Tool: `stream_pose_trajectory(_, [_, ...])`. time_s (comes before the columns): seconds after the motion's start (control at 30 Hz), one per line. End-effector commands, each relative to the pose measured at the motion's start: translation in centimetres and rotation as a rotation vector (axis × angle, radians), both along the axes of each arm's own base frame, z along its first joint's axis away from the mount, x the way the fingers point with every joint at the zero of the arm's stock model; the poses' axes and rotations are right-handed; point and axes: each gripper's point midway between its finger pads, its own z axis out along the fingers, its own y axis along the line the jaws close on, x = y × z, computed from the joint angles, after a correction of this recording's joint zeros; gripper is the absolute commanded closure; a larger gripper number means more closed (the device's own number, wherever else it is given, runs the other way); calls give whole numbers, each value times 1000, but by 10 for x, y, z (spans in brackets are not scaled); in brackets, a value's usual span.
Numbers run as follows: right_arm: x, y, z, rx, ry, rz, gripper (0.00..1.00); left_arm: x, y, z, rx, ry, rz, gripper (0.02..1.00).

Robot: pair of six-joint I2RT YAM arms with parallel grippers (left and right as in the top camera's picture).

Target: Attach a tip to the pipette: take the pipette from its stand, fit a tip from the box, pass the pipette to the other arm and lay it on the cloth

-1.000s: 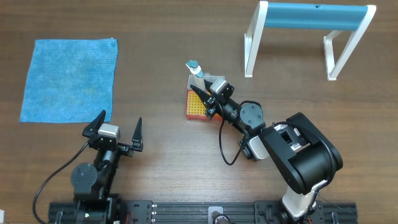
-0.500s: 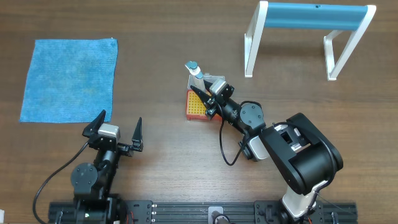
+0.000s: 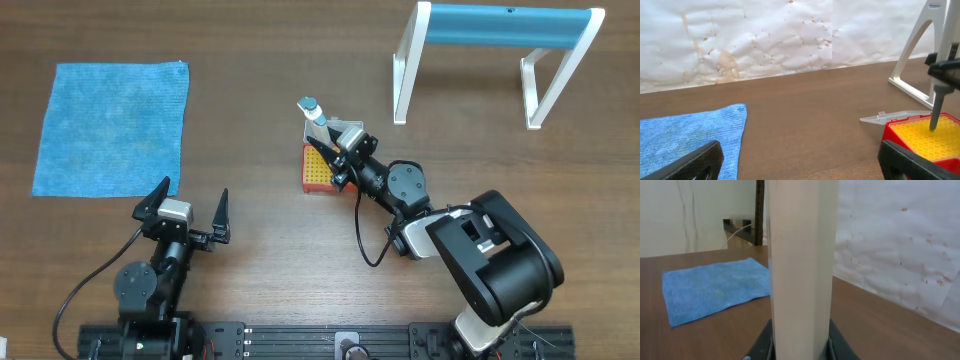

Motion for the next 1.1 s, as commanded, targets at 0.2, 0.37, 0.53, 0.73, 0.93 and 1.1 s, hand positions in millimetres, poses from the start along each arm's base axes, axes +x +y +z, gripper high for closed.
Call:
stream_pose_trajectory(0.2, [-14, -10, 89, 100, -204, -8, 921, 0, -2, -1, 5, -4, -11, 20])
stream_pose_trajectory(0.37, [-48, -5, 128, 108, -287, 118, 921, 0, -2, -1, 5, -4, -11, 23])
stream_pose_trajectory(0.53, [-77, -3, 145, 53, -217, 220, 921, 0, -2, -1, 5, -4, -11, 23])
stream_pose_trajectory(0.73, [-89, -19, 130, -85, 138, 218, 921, 0, -2, -1, 5, -4, -11, 20])
stream_pose_trajectory(0.93, [-94, -32, 101, -143, 317, 191, 919, 0, -2, -1, 5, -4, -11, 20])
stream_pose_trajectory(1.1, [-96, -33, 87, -100, 468, 181, 919, 0, -2, -1, 5, -4, -11, 23])
